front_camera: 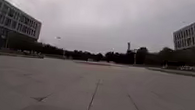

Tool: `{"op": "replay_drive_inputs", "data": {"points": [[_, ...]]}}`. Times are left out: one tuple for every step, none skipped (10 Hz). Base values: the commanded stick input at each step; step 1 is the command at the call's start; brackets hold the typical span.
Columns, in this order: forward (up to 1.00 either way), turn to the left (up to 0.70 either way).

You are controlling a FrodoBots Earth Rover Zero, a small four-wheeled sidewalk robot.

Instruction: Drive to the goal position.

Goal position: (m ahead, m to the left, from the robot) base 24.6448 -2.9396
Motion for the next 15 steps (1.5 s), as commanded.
{"op": "replay_drive_inputs", "data": {"points": [[0.7,0.01],[0.7,0.01],[0.7,0.01],[0.7,0.01],[0.7,0.01],[0.7,0.01],[0.7,0.01],[0.7,0.01],[0.7,0.01],[0.7,0.01],[0.7,0.01],[0.7,0.01],[0.7,0.01],[0.7,0.01],[0.7,0.01]]}}
